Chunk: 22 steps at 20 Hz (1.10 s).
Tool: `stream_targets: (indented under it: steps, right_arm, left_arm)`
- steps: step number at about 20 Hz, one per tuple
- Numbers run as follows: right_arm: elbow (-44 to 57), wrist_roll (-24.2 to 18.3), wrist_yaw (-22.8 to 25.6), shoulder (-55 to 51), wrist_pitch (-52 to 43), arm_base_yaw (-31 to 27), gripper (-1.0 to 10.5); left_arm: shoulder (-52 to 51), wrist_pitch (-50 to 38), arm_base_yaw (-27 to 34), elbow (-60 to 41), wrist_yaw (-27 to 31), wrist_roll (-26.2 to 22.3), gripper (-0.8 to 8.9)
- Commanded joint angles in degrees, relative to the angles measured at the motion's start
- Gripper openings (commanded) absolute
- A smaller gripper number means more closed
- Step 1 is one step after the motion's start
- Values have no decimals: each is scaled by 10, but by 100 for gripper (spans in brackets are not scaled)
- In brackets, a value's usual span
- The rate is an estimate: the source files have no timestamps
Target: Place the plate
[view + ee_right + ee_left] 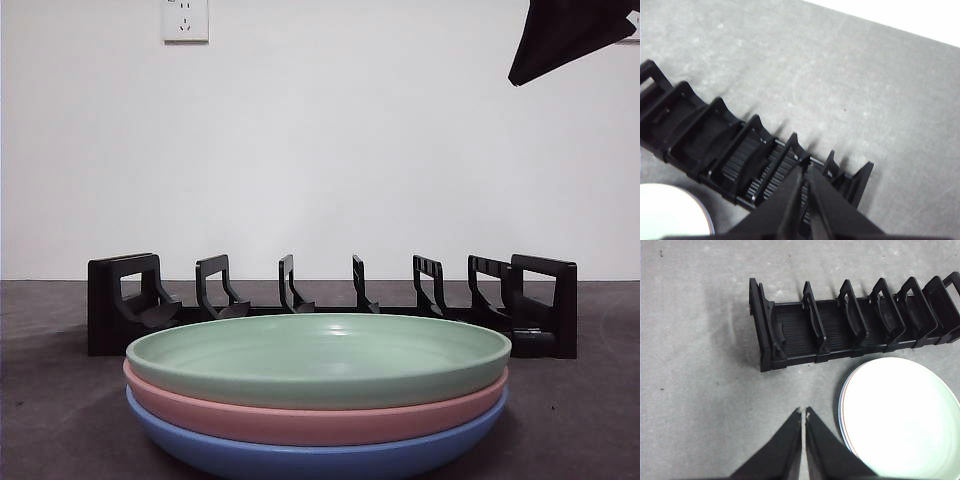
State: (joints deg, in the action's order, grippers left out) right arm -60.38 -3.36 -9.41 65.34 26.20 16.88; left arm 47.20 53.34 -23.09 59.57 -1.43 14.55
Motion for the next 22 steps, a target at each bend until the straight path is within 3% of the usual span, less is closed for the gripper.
stream_targets:
  steps: [1, 4, 5, 7, 12, 16, 22]
  right_arm:
    - [-6, 3, 1, 5, -9, 3, 19]
    - [-6, 3, 2, 5, -9, 3, 19]
    - [-6, 3, 2, 5, -9, 3, 19]
    - [-6, 3, 3, 5, -9, 2, 19]
    - [-6, 3, 3, 5, -9, 2, 19]
    - [-6, 3, 4, 5, -9, 2, 19]
    - [-6, 3, 4, 5, -9, 2, 19]
  left_arm:
    - [2, -7, -2, 11, 1, -3, 7]
    - [2, -7, -2, 11, 2, -11, 7]
    - [-1, -8, 0, 11, 3, -57, 7]
    - [-39, -57, 7, -25, 12, -80, 7]
    - [-308, -341, 112, -323, 36, -123, 7]
    - [-430, -370, 178, -470, 36, -118, 7]
    - [-470, -446, 207, -567, 30, -117, 7]
